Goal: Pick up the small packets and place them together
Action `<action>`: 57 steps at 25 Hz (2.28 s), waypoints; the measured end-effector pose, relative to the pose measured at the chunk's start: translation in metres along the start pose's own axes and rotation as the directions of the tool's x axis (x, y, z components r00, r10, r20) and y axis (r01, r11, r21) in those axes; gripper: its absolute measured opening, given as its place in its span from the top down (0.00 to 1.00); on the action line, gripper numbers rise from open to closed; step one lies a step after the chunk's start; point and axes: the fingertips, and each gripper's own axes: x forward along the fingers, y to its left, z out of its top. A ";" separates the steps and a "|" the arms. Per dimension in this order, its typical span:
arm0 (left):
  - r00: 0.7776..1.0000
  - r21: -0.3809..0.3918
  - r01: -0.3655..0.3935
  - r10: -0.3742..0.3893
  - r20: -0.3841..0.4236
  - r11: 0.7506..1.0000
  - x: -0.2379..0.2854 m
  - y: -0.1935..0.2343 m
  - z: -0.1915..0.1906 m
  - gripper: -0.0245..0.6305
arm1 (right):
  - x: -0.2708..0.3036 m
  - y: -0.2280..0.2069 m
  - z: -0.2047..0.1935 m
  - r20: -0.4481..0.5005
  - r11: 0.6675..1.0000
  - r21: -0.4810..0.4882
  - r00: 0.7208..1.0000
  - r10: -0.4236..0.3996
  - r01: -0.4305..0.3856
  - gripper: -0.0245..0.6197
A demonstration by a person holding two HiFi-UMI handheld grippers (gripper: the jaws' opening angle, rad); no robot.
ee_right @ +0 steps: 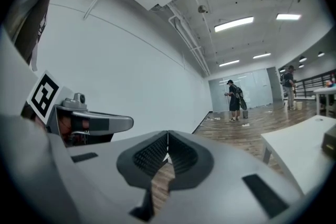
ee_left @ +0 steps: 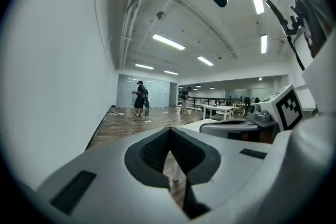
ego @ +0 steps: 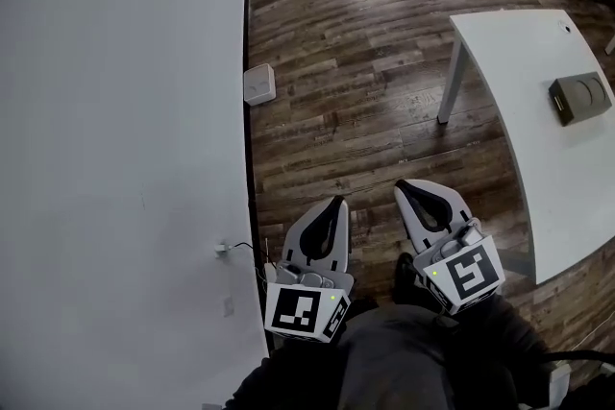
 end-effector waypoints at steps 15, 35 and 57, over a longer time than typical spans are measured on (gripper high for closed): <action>1.000 -0.022 -0.003 0.003 0.030 1.000 0.091 0.108 0.019 0.96 | 0.135 -0.039 0.014 -0.020 0.999 -0.032 1.000 0.005 -0.006 0.95; 0.931 -0.037 0.365 -0.364 0.033 0.930 0.226 0.142 0.032 0.96 | 0.208 -0.123 0.032 -0.050 0.944 -0.058 0.943 -0.328 0.326 0.95; 0.595 0.052 0.803 -0.796 -0.110 0.593 0.344 -0.100 0.019 0.96 | 0.034 -0.311 0.015 -0.011 0.655 0.076 0.658 -0.753 0.752 0.95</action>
